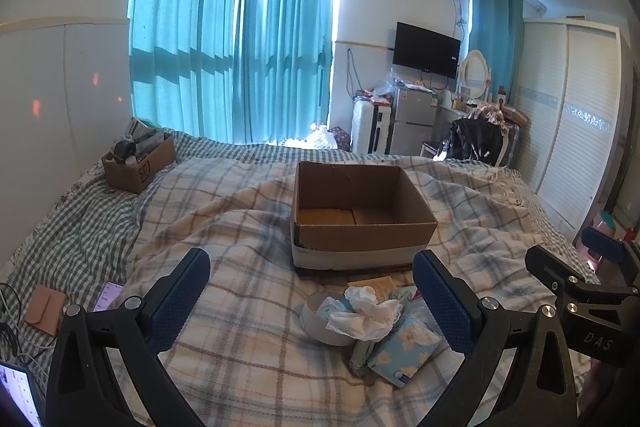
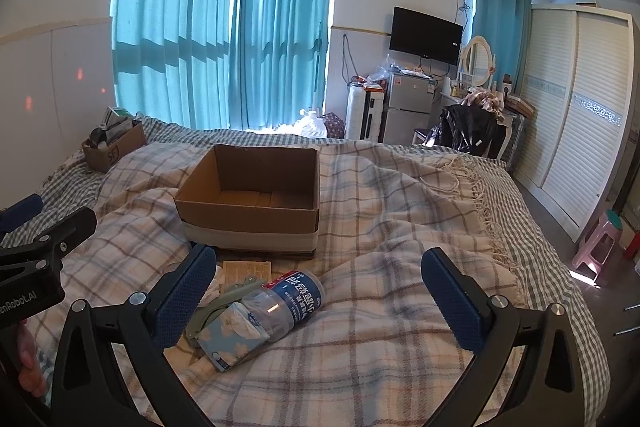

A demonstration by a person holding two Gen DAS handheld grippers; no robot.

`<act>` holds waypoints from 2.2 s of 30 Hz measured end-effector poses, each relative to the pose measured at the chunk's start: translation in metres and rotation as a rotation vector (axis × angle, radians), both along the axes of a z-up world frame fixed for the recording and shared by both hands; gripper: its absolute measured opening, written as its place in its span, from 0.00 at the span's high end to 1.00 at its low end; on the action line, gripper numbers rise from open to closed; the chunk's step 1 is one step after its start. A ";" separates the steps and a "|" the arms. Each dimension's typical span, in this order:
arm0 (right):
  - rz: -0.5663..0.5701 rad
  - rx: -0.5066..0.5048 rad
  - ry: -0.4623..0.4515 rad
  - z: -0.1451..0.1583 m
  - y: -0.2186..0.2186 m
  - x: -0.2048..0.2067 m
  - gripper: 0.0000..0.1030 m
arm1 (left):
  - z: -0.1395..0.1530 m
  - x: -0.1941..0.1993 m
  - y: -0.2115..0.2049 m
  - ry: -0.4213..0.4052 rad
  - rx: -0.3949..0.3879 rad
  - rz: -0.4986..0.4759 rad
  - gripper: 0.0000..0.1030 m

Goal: Organize objects
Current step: 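Move both tools toward the items in front of the cardboard box, then grasp the white lace cloth with the left tool while the right tool grasps the floral tissue pack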

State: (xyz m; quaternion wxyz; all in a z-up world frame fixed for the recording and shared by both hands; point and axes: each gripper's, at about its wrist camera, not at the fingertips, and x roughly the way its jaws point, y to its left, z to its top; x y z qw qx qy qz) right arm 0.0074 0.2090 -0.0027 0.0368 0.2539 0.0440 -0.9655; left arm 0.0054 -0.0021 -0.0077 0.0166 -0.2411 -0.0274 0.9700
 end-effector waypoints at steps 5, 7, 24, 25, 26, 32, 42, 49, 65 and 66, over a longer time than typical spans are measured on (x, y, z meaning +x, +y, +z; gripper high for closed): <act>-0.004 -0.001 -0.004 0.000 0.004 -0.001 0.00 | -0.004 -0.004 0.004 -0.016 -0.003 -0.006 0.00; -0.007 -0.001 -0.011 -0.002 0.005 -0.003 0.00 | -0.008 -0.007 0.007 -0.032 -0.006 -0.012 0.00; -0.017 -0.045 -0.206 -0.063 0.030 -0.057 0.00 | -0.092 -0.069 0.057 -0.294 -0.087 -0.118 0.07; -0.011 -0.044 -0.219 -0.067 0.029 -0.059 0.00 | -0.098 -0.074 0.061 -0.316 -0.094 -0.135 0.11; -0.003 -0.040 -0.234 -0.070 0.028 -0.062 0.00 | -0.101 -0.077 0.063 -0.331 -0.096 -0.145 0.14; 0.034 0.003 -0.307 -0.090 0.016 -0.071 0.00 | -0.116 -0.094 0.065 -0.359 -0.117 -0.142 0.81; 0.062 0.080 -0.327 -0.090 -0.011 -0.062 0.00 | -0.078 -0.071 0.036 -0.255 -0.062 -0.102 0.85; 0.149 0.112 -0.424 -0.106 -0.067 -0.056 0.00 | -0.062 -0.047 0.000 -0.209 -0.034 -0.056 0.85; 0.208 0.222 -0.555 -0.160 -0.100 -0.064 0.17 | -0.082 -0.035 -0.018 -0.260 -0.006 -0.069 0.85; 0.208 0.223 -0.562 -0.161 -0.099 -0.065 0.19 | -0.081 -0.035 -0.018 -0.260 -0.006 -0.070 0.85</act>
